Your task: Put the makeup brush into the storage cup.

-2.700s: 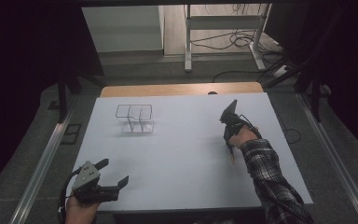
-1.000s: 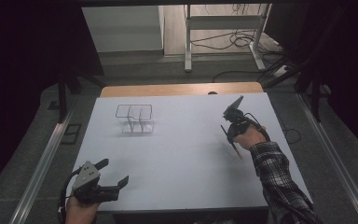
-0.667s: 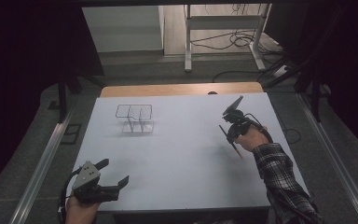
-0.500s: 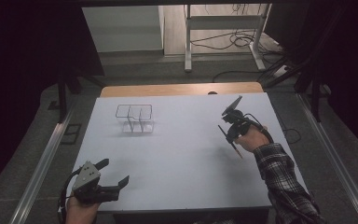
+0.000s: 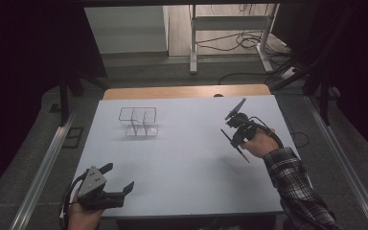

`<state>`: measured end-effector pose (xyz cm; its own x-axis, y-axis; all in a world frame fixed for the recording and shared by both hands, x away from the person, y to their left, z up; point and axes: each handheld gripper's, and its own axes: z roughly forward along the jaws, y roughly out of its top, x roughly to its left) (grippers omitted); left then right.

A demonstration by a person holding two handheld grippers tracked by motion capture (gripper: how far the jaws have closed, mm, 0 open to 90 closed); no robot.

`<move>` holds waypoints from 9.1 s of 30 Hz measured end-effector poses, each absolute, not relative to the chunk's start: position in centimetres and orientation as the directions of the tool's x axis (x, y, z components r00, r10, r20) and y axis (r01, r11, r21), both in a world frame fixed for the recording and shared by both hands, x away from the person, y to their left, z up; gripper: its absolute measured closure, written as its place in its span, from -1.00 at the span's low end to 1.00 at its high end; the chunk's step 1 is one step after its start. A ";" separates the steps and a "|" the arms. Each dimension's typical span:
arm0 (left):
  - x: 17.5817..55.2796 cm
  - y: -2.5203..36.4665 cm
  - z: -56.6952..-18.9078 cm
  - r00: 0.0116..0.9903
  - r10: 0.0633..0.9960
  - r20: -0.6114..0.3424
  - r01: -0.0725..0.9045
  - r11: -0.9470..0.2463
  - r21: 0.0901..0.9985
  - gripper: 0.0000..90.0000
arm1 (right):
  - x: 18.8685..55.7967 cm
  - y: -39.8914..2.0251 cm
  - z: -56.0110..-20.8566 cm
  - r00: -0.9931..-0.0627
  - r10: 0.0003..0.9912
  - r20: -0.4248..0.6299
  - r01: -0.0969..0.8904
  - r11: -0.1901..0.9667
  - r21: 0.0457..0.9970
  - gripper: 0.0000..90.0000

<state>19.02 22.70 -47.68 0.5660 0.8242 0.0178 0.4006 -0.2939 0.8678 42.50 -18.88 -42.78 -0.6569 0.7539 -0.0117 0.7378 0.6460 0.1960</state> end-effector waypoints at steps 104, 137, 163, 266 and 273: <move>26.2 11.7 -44.0 0.745 0.475 0.468 0.026 -0.722 0.691 -0.34 | 38.3 -12.2 -37.0 -0.898 0.439 0.028 0.439 0.891 0.112 0.87; 26.7 7.4 -45.8 0.657 0.249 0.711 -0.183 -0.863 0.471 0.30 | 37.2 -8.9 -38.0 -0.939 0.335 0.084 0.338 0.941 0.023 0.87; 26.3 5.4 -47.7 0.534 0.082 0.841 -0.287 -0.918 0.272 0.60 | 36.7 -7.4 -38.8 -0.946 0.297 0.128 0.296 0.955 -0.030 0.87; 28.1 9.4 -47.3 0.737 0.274 0.618 -0.115 -0.850 0.514 0.92 | 37.4 -13.7 -36.0 -0.913 0.388 0.127 0.406 0.825 0.392 -0.10; 28.5 10.1 -47.3 0.759 0.348 0.551 -0.075 -0.793 0.604 0.92 | 37.6 -14.6 -35.9 -0.908 0.399 0.128 0.411 0.791 0.452 -0.12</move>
